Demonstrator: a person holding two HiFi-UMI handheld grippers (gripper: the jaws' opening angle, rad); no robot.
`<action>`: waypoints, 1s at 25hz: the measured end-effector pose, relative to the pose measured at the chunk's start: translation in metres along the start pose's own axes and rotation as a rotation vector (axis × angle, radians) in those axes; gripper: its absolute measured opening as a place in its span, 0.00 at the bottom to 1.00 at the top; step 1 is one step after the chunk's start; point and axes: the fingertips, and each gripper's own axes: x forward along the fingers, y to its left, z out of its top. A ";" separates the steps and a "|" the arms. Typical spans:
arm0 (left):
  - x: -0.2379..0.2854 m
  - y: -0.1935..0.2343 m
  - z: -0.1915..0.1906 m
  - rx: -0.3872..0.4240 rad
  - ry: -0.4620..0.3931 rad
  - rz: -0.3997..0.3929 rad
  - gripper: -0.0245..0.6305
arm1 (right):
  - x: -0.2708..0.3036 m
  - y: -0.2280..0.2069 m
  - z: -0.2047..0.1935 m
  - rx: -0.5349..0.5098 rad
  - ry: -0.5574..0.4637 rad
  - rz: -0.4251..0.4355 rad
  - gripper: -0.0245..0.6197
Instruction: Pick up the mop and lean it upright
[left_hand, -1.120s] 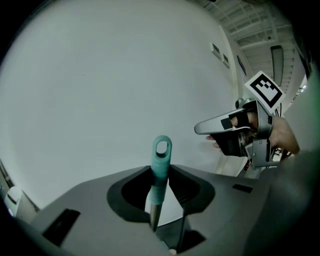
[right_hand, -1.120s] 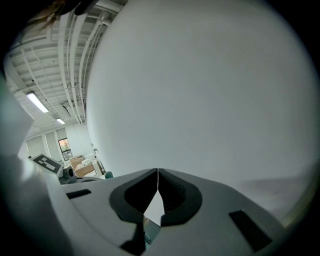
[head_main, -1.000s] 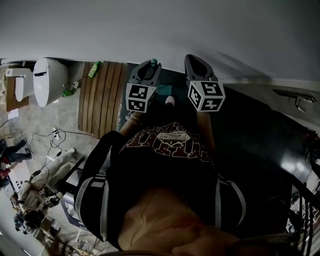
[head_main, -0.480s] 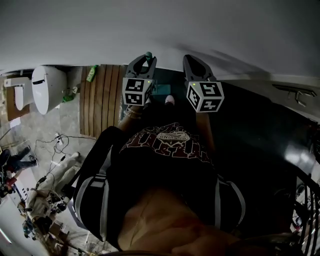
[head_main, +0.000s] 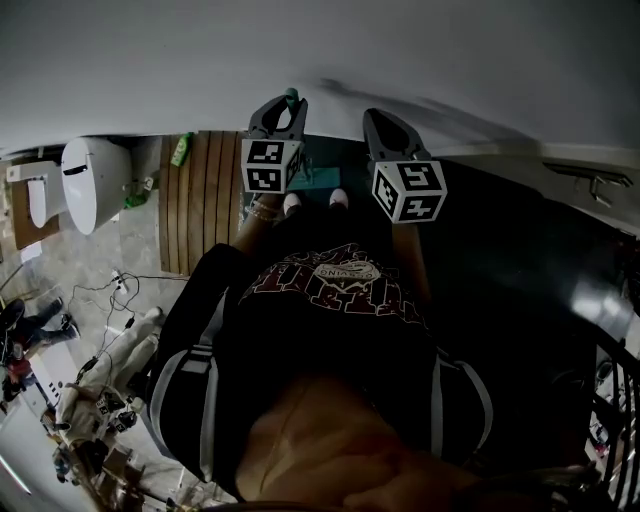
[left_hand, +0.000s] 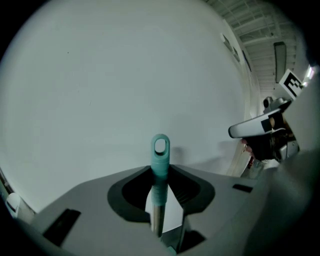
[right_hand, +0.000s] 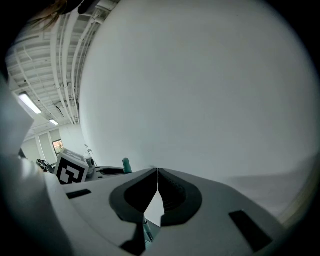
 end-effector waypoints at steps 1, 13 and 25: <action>0.002 0.003 0.000 -0.002 0.001 0.005 0.27 | 0.000 -0.001 0.000 0.001 -0.001 -0.001 0.07; 0.026 0.012 0.005 -0.003 0.013 0.009 0.27 | -0.002 -0.008 0.002 0.010 -0.009 -0.011 0.07; 0.034 0.011 -0.001 -0.036 0.054 -0.016 0.27 | 0.000 -0.011 0.004 0.014 -0.015 -0.011 0.07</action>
